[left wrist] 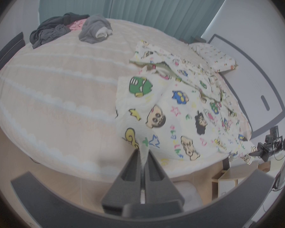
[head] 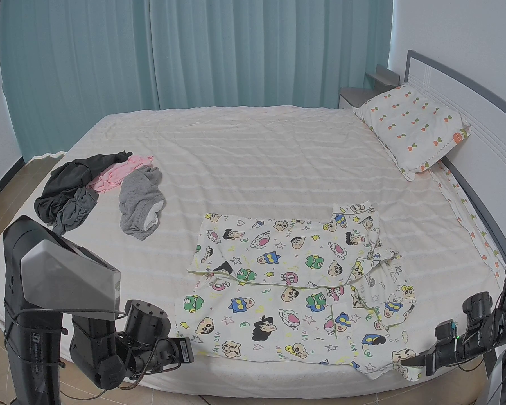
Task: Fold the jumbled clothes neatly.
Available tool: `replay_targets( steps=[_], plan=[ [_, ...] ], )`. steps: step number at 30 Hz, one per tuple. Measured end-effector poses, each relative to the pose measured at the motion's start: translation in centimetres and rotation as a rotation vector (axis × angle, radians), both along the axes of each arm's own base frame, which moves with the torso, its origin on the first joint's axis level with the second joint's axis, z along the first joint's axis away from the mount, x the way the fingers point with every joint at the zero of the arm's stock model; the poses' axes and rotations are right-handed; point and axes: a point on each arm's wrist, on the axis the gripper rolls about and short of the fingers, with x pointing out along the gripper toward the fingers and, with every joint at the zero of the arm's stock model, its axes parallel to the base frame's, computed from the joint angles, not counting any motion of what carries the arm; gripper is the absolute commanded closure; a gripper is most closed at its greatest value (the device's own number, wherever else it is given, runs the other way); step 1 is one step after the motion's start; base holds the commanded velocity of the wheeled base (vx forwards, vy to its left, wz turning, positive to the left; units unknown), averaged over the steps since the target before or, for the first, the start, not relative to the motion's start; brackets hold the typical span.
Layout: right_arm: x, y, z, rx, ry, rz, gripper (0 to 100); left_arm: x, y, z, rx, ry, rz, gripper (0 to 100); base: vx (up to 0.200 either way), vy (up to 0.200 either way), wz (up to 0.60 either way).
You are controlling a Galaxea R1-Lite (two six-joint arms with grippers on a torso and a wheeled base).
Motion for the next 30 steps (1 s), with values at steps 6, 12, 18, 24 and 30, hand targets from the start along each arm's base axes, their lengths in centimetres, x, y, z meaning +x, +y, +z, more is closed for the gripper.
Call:
replay_targets(
  steps=[6, 12, 18, 24, 30],
  plan=[
    [1.6, -0.2, 1.0, 0.020, -0.119, -0.071, 100, 1.9, -0.9, 1.7, -0.064, -0.098, 0.058, 100, 0.000, 0.000, 0.00],
    [3.2, -0.1, 2.1, 0.056, -0.228, -0.150, 100, 4.6, -1.7, 2.7, -0.045, -0.142, 0.125, 100, 0.000, 0.000, 0.00],
    [5.5, 0.0, 2.2, 0.064, -0.309, -0.230, 100, 7.0, -2.4, 3.5, -0.030, -0.139, 0.158, 100, 0.000, 0.000, 0.00],
    [8.0, 0.3, 1.7, 0.098, -0.325, -0.304, 100, 9.4, -2.9, 4.1, -0.040, -0.128, 0.190, 100, 0.000, 0.000, 0.00],
    [10.0, 0.4, 1.7, 0.101, -0.365, -0.349, 100, 11.8, -3.4, 4.4, -0.084, -0.126, 0.239, 100, 0.000, 0.000, 0.00]
  ],
)
